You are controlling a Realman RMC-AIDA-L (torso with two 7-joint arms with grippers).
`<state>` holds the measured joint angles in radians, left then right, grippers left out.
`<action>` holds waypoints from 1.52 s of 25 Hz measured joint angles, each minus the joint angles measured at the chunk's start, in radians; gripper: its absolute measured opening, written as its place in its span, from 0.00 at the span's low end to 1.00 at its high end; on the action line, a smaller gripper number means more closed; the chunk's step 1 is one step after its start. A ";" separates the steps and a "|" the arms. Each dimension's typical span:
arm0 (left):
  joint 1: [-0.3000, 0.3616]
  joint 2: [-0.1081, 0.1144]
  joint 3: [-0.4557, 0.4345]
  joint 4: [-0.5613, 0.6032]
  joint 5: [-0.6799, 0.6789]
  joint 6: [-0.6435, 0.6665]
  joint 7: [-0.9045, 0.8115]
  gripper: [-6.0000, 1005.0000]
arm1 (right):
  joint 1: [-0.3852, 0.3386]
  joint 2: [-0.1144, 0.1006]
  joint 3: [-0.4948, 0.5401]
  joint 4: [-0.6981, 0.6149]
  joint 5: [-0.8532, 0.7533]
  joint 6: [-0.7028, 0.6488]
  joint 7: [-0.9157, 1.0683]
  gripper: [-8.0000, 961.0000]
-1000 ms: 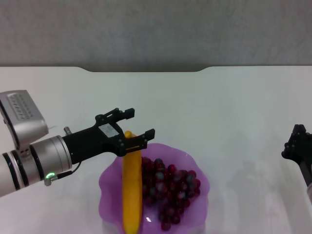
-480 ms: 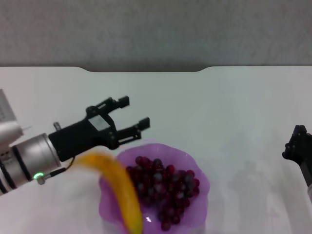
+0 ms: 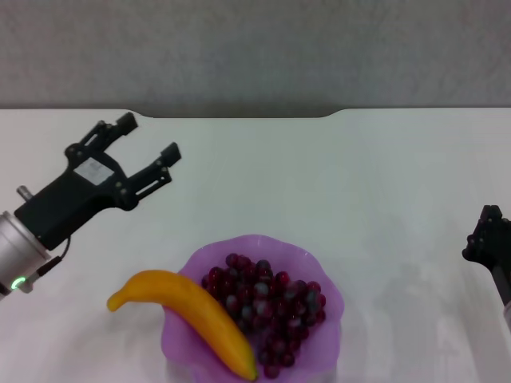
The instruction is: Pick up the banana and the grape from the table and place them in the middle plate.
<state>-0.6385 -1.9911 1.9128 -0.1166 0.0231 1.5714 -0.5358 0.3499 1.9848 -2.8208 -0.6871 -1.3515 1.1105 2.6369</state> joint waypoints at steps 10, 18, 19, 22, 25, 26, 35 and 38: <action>0.048 -0.010 0.000 0.000 -0.141 0.017 0.077 0.86 | -0.001 0.000 0.001 0.007 0.000 0.000 0.000 0.03; 0.094 -0.035 0.000 -0.002 -0.313 0.026 0.188 0.85 | 0.005 0.000 0.003 0.009 0.000 -0.018 0.000 0.03; 0.096 -0.035 -0.001 -0.002 -0.324 0.023 0.195 0.85 | 0.006 0.000 0.003 0.010 0.000 -0.018 0.000 0.03; 0.107 -0.038 -0.001 -0.003 -0.382 0.014 0.222 0.78 | 0.007 0.002 0.003 0.018 0.000 -0.018 0.000 0.03; 0.114 -0.041 -0.002 -0.004 -0.424 -0.004 0.239 0.68 | 0.008 0.007 0.004 0.035 0.000 -0.015 0.000 0.03; 0.115 -0.042 -0.002 -0.004 -0.436 -0.015 0.242 0.64 | 0.009 0.009 0.005 0.042 0.000 -0.012 0.000 0.03; 0.135 -0.049 -0.005 -0.004 -0.554 -0.085 0.256 0.26 | 0.031 0.011 0.017 0.098 0.000 -0.002 0.000 0.03; 0.141 -0.049 -0.025 -0.003 -0.569 -0.102 0.257 0.20 | 0.036 0.011 0.045 0.122 0.001 0.020 0.000 0.03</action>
<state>-0.4979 -2.0404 1.8873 -0.1200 -0.5459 1.4698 -0.2793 0.3861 1.9958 -2.7760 -0.5647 -1.3507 1.1306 2.6369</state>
